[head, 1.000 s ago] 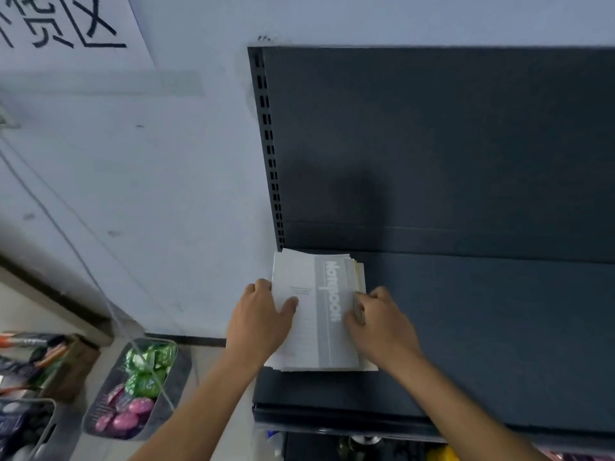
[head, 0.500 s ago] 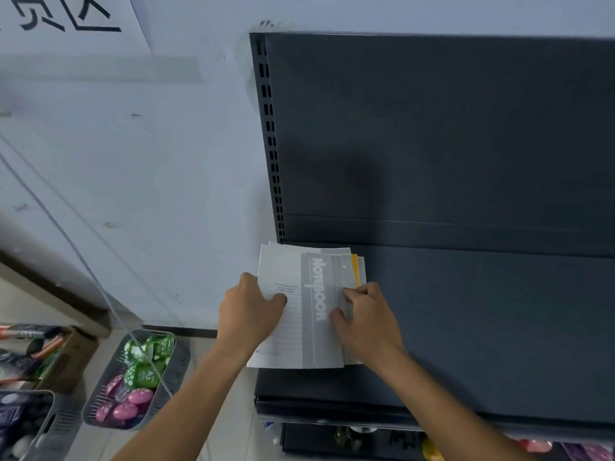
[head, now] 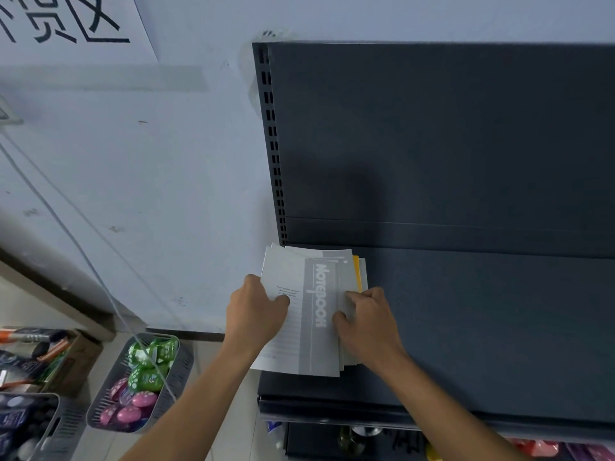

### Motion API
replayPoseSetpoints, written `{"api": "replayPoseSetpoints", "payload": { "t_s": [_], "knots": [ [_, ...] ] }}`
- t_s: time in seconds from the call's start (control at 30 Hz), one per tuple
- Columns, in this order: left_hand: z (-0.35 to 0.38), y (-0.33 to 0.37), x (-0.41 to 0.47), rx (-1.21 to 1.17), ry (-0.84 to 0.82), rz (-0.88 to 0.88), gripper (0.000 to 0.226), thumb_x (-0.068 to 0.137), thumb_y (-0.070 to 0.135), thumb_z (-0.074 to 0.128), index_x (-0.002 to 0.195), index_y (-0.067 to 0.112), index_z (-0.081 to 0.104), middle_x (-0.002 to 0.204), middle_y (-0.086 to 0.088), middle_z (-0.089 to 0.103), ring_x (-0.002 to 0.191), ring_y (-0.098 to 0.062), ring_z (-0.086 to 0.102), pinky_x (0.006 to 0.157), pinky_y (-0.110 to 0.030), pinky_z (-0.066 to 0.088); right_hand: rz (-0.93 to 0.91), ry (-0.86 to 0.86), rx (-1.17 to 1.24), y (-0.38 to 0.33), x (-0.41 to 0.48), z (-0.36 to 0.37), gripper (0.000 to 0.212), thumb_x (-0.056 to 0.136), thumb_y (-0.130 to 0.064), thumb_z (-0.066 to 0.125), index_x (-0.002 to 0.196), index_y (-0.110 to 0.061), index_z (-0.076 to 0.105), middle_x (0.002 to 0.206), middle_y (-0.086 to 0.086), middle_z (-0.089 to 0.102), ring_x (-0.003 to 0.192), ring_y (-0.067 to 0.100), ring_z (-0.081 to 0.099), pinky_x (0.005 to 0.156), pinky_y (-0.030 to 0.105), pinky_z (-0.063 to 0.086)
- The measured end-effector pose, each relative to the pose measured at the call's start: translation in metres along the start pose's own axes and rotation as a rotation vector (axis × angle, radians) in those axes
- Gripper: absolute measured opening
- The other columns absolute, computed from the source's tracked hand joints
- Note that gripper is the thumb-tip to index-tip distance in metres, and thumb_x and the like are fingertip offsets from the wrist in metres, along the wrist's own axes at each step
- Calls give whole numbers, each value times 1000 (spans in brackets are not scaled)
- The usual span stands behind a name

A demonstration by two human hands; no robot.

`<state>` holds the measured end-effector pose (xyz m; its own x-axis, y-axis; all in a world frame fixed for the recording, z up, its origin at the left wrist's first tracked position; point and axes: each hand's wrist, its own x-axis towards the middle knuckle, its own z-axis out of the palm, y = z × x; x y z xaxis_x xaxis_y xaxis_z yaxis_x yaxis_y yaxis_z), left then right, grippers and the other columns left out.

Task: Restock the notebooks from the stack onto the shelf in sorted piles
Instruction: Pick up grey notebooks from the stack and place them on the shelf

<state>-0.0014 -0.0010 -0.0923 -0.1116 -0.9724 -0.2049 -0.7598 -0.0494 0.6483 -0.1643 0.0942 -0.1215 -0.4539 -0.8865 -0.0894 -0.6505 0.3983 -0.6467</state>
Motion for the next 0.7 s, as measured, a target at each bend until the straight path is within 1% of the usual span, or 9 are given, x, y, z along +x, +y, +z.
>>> {"api": "replayPoseSetpoints", "payload": {
  "t_s": [0.1, 0.17, 0.33, 0.43, 0.53, 0.57, 0.6, 0.67, 0.7],
  "knots": [
    [1, 0, 0, 15, 30, -4, 20, 86, 21, 65, 97, 8, 54, 78, -1, 61, 62, -14, 56, 46, -26, 35, 33, -29, 62, 0, 0, -2, 35, 94, -25, 58, 125, -9, 60, 119, -1, 41, 113, 17, 50, 90, 23, 40],
    [1, 0, 1, 28, 41, -1, 18, 86, 20, 65, 95, 9, 55, 78, 1, 61, 64, -13, 57, 46, -25, 35, 78, -9, 77, 0, 1, -5, 37, 95, -25, 58, 129, -9, 57, 121, 0, 41, 107, 16, 51, 86, 23, 40],
    [3, 1, 0, 8, 39, -1, 16, 86, 18, 67, 95, 10, 56, 79, 3, 62, 66, -12, 58, 46, -23, 36, 108, 1, 136, 0, 2, -4, 25, 94, -23, 59, 116, -10, 60, 119, 3, 45, 90, 10, 50, 66, 15, 36],
    [4, 1, 0, -5, 41, -4, 15, 86, 18, 67, 93, 9, 56, 78, 1, 63, 65, -13, 59, 46, -24, 37, 184, -5, 235, 0, 3, -4, 34, 93, -25, 61, 123, -10, 57, 123, 4, 44, 87, 7, 50, 68, 18, 39],
    [5, 2, -1, -15, 40, -15, 15, 85, 18, 66, 93, 10, 57, 79, 0, 64, 66, -14, 60, 47, -24, 38, 237, -16, 318, -1, 5, -6, 13, 91, -23, 62, 99, -19, 53, 113, 5, 49, 80, 9, 51, 66, 21, 40],
    [5, 2, -2, -19, 42, -17, 14, 85, 18, 66, 93, 10, 57, 79, 1, 64, 66, -14, 60, 46, -24, 39, 247, -23, 324, -1, 5, -6, 13, 91, -22, 62, 96, -21, 50, 111, 5, 53, 83, 11, 54, 66, 22, 42],
    [5, 3, -3, -21, 45, -16, 15, 85, 18, 66, 93, 10, 57, 79, 2, 64, 66, -13, 60, 46, -24, 38, 257, -30, 327, -2, 5, -7, 12, 90, -20, 63, 95, -20, 52, 107, 6, 58, 86, 12, 57, 67, 23, 44],
    [3, 3, -4, -22, 54, -11, 15, 85, 18, 67, 94, 11, 57, 80, 3, 63, 67, -11, 59, 47, -24, 38, 277, -65, 333, -5, 4, -8, 8, 89, -18, 62, 91, -11, 60, 92, 8, 62, 81, 14, 60, 67, 23, 47],
    [2, 3, -5, -16, 56, -5, 14, 85, 18, 67, 94, 12, 58, 82, 2, 63, 69, -11, 58, 48, -24, 38, 278, -92, 318, -7, 4, -9, 15, 89, -18, 62, 88, -3, 63, 87, 13, 63, 78, 17, 61, 68, 24, 48]
  ]
}}
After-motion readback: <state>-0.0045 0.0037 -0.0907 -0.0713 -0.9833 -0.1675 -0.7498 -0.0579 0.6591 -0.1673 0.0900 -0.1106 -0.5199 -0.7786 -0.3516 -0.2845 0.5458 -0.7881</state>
